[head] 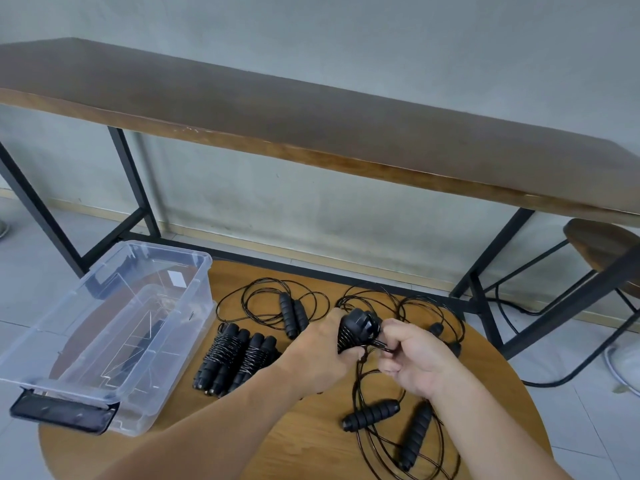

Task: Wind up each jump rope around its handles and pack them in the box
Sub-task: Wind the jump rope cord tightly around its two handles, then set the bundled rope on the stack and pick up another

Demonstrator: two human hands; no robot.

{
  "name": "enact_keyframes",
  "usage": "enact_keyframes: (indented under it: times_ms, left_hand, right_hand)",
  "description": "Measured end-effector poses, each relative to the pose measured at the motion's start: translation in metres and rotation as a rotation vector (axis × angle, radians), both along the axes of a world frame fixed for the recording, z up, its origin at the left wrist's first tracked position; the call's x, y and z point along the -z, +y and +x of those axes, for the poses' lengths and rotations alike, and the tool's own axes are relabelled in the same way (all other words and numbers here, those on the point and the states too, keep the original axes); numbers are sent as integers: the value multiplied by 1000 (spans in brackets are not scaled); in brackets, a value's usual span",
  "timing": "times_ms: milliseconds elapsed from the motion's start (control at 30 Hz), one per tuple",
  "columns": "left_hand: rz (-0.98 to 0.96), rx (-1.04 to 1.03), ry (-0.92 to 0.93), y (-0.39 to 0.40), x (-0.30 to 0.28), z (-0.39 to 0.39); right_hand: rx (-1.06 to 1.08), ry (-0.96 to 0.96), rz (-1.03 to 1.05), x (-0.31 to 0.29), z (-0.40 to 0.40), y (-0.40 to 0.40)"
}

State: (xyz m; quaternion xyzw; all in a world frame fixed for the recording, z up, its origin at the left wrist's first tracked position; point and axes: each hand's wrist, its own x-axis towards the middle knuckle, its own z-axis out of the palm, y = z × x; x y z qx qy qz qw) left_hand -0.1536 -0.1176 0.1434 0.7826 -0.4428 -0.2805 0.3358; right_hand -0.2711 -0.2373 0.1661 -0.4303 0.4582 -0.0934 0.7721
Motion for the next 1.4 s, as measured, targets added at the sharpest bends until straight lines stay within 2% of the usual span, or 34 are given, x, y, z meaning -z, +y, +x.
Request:
enact_keyframes:
  times_ms: [133,233,367,533,600,733,833,967,1167,1400]
  left_hand:
    - [22,-114,-97,0,3,1]
    - [3,-198,-137,-6,2,0]
    - [-11,-159,-37,-11,4,-6]
    - [23,-131,166,-3,8,0]
    - [26,-228,286,1,16,7]
    - [62,-465,661,15,29,28]
    - [60,-545,805,27,42,41]
    - [116,-607,593,42,59,53]
    - [177,-655,456,74,84,83]
    - [185,-748,411,88,112,129]
  right_hand:
    - [-187,144,-334,-4,20,16]
    - [-135,191,-420,-5,29,27]
    - [-50,236,-511,6,28,31]
    - [47,113,-398,24,21,23]
    - [82,47,-298,31,23,23]
    - [134,-29,-120,53,36,26]
    - [66,-13,-114,73,52,31]
    - [-177,211,-240,91,70,43]
    - [-310,204,-224,115,109,74]
    - [-367,266,-303,143,174,92]
